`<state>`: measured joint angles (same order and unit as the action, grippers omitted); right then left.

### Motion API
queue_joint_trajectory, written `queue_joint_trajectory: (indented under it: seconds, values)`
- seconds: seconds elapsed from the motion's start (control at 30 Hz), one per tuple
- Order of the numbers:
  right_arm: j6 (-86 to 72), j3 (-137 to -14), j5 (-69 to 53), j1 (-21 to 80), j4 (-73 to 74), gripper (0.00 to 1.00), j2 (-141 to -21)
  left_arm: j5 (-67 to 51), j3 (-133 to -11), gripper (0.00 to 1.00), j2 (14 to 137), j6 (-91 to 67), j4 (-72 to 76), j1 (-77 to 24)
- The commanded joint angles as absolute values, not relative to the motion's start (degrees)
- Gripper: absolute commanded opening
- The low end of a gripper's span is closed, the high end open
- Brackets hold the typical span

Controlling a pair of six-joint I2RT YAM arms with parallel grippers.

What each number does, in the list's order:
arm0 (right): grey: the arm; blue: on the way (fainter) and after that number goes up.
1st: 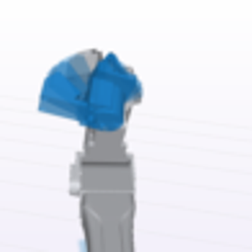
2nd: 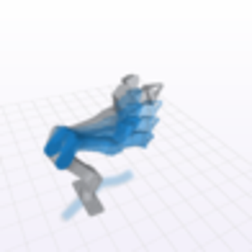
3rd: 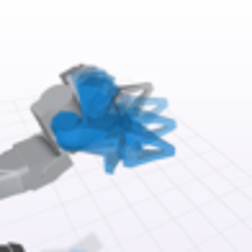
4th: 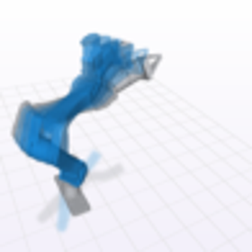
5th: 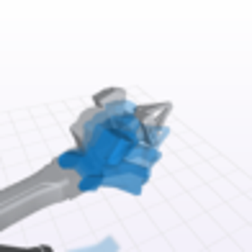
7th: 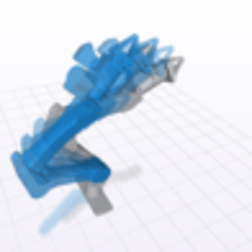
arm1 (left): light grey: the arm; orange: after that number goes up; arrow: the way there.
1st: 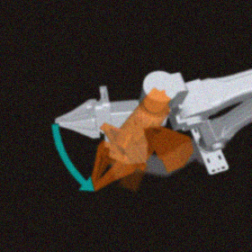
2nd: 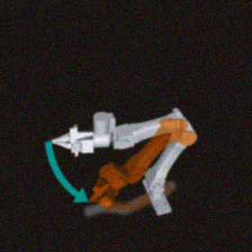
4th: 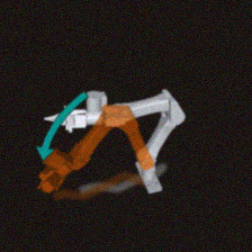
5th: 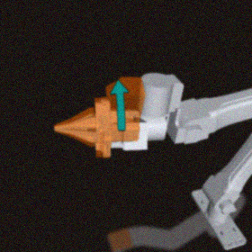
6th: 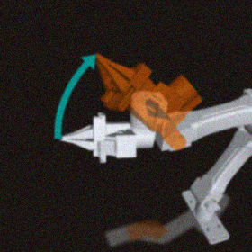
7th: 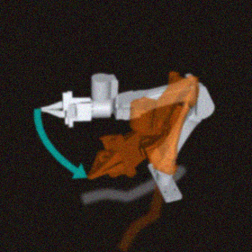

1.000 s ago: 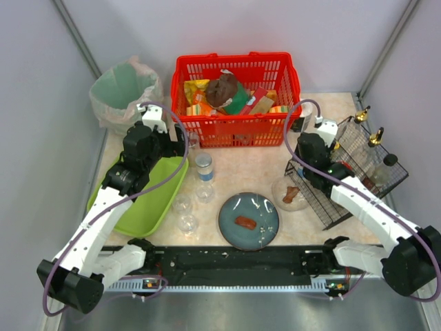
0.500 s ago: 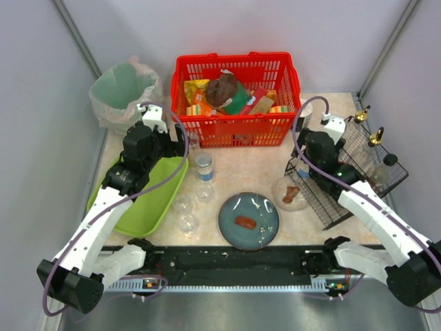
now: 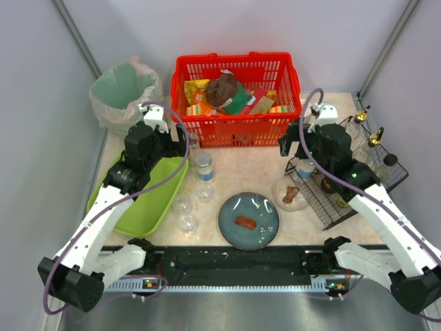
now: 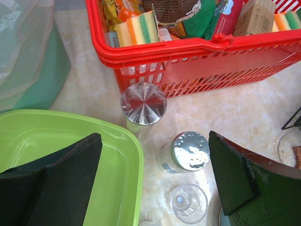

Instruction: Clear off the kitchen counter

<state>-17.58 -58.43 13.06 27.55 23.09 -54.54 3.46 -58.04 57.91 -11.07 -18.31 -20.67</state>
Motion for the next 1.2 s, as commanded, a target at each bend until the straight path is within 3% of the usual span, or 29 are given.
queue_joint_trajectory:
  seconds: [0.0, 0.23, 0.6, 1.0, 1.17]
  values:
    - [-14.0, -63.1, 7.0, 32.4, 21.5, 0.96, -59.3, 4.6, -59.6, 0.98, 57.0, -10.9, -17.1, -20.4]
    - [-14.2, -64.2, 6.6, 40.9, 15.8, 0.99, -63.9, 7.3, -59.4, 0.98, 55.8, -10.7, -17.1, -20.4]
    - [-12.2, -64.0, 6.1, 54.4, -1.0, 0.99, -76.0, 21.6, -57.0, 0.98, 50.2, -13.1, -15.6, -20.2]
    - [-16.4, -72.3, 25.4, 61.3, -6.4, 0.99, -96.1, 28.6, -52.5, 0.98, 44.0, -14.5, -10.5, -20.3]
    - [-16.0, -75.4, 25.3, 61.3, -6.6, 0.99, -101.4, 26.0, -53.3, 0.98, 45.3, -13.9, -11.0, -20.3]
